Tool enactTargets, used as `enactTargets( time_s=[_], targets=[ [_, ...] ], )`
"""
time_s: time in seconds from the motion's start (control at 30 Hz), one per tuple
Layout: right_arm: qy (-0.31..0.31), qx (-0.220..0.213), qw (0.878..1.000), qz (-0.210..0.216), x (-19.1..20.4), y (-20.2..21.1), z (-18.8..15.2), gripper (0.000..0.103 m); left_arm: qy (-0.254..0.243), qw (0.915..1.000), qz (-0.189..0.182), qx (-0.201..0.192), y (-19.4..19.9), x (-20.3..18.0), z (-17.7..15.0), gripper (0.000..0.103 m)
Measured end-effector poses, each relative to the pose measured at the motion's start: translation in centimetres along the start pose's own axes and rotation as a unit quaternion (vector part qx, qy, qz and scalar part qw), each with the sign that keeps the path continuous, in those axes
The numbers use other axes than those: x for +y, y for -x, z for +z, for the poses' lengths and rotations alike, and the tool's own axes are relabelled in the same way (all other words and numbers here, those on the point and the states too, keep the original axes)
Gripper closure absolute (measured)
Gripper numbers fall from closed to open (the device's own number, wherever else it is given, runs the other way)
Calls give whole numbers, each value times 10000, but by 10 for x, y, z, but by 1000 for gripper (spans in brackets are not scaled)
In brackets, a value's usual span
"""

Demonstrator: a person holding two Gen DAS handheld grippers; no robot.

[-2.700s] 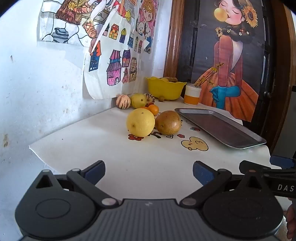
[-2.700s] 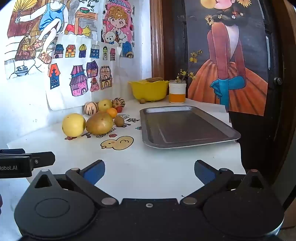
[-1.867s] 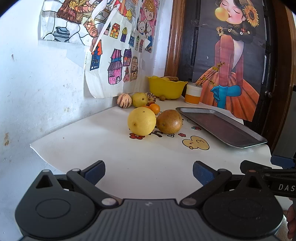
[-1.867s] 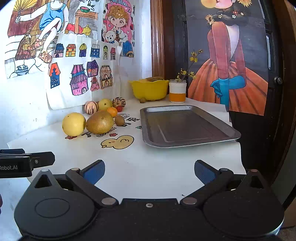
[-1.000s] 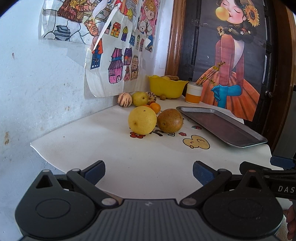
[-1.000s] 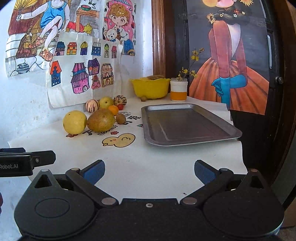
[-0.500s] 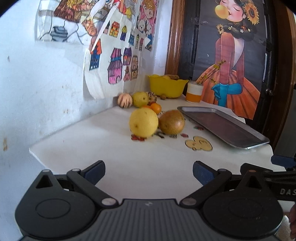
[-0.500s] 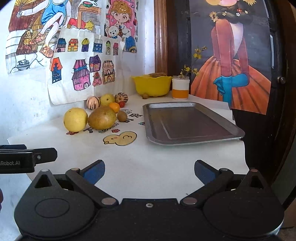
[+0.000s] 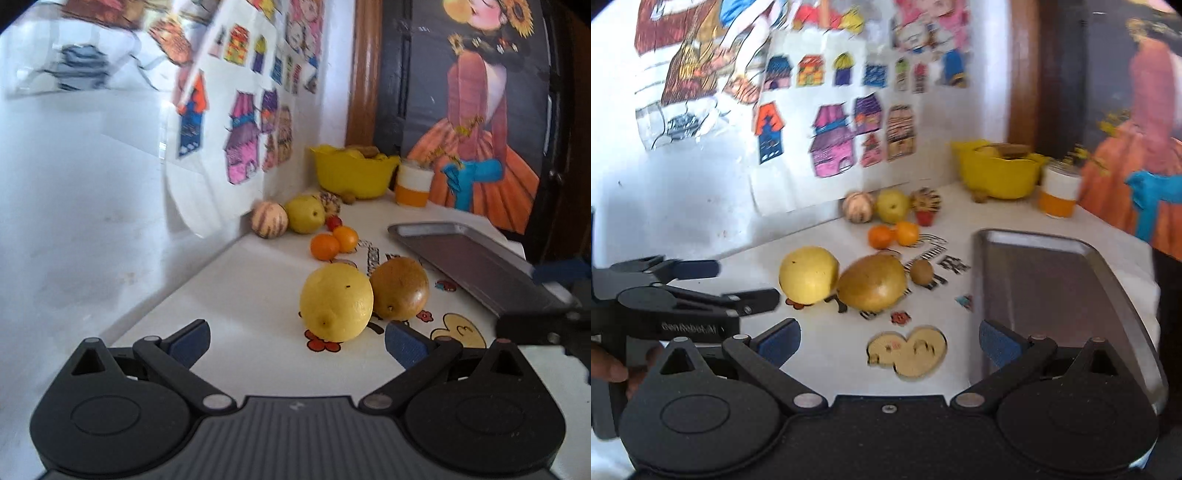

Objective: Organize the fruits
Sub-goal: 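Grasp the yellow grapefruit with the left gripper while the right gripper grasps the brown pear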

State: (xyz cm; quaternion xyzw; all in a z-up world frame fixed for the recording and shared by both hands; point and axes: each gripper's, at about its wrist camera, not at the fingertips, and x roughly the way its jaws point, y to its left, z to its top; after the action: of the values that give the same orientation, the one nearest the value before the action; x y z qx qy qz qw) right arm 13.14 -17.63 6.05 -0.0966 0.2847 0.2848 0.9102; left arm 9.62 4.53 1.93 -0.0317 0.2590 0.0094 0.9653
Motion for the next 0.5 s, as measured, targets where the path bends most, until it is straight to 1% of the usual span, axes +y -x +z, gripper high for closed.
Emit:
enactTargets(
  time_s=[0.1, 0.23, 0.33, 0.43, 0.5],
  targets=[
    [512, 164, 9985, -109, 6, -27, 11, 1, -57, 9996, -202, 174, -15, 1, 4, 1],
    [957, 240, 9951, -42, 11, -56, 15, 3, 137, 9991, -291, 267, -32, 8, 13, 2],
    [1199, 209, 9925, -91, 15, -70, 13, 5, 309, 9979, -441, 365, -43, 13, 17, 4],
    [1607, 134, 9868, -160, 22, -80, 9, 7, 370, 9966, -609, 408, -50, 16, 18, 9],
    [1968, 130, 9801, -217, 28, -87, 6, 10, 367, 9958, -695, 472, -56, 15, 19, 13]
  ],
)
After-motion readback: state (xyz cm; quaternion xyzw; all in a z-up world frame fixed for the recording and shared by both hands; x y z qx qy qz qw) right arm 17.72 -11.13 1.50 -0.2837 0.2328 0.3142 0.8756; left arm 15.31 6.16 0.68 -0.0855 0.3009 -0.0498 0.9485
